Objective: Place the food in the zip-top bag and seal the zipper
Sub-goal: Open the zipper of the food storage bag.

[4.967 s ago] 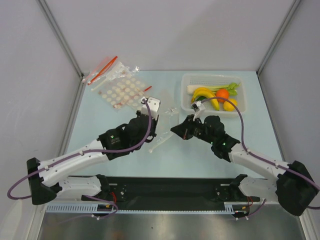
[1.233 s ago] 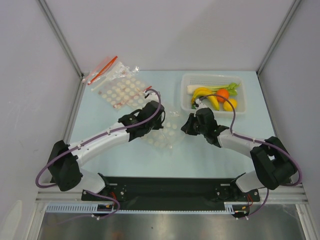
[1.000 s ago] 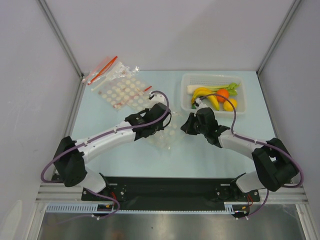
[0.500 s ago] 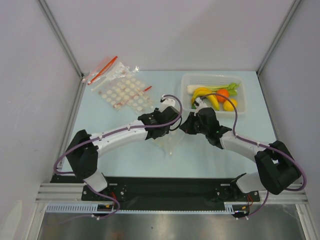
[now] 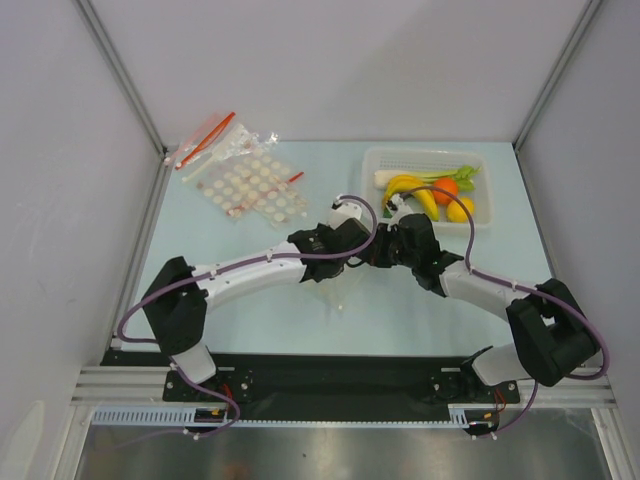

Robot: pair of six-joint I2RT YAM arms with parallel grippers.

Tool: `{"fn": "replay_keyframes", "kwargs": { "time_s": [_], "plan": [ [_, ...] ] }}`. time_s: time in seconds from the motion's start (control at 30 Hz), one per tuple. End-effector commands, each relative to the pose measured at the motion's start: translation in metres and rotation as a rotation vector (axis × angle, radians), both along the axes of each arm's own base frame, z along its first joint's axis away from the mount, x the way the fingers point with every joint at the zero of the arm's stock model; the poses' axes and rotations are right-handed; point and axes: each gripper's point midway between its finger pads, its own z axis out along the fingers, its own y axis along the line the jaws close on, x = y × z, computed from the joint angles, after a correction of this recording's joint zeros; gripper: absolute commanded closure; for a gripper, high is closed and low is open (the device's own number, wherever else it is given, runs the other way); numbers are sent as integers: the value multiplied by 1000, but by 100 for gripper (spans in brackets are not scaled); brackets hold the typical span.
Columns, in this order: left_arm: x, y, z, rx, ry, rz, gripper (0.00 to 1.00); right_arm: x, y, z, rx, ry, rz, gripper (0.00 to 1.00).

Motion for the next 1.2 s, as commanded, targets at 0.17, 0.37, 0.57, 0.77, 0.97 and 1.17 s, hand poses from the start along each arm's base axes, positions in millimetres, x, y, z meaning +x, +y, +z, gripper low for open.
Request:
{"fn": "replay_keyframes", "kwargs": {
  "time_s": [0.17,0.37,0.57,0.77,0.97,1.17],
  "plan": [
    [1,15,45,-7,-95,80,100,15,5,-17,45,47,27,92],
    [0,41,67,14,-165,158,100,29,-12,-37,-55,90,-72,90],
    [-2,53,82,16,-197,180,100,32,-19,-43,-70,103,-101,81],
    [-4,69,94,46,-232,228,100,33,-25,-49,-105,122,-131,66],
    [-4,71,92,81,-237,244,100,27,-11,-35,-46,85,-62,52],
    [2,51,70,100,-191,199,100,13,9,-1,-10,-44,40,32]
  ]
}}
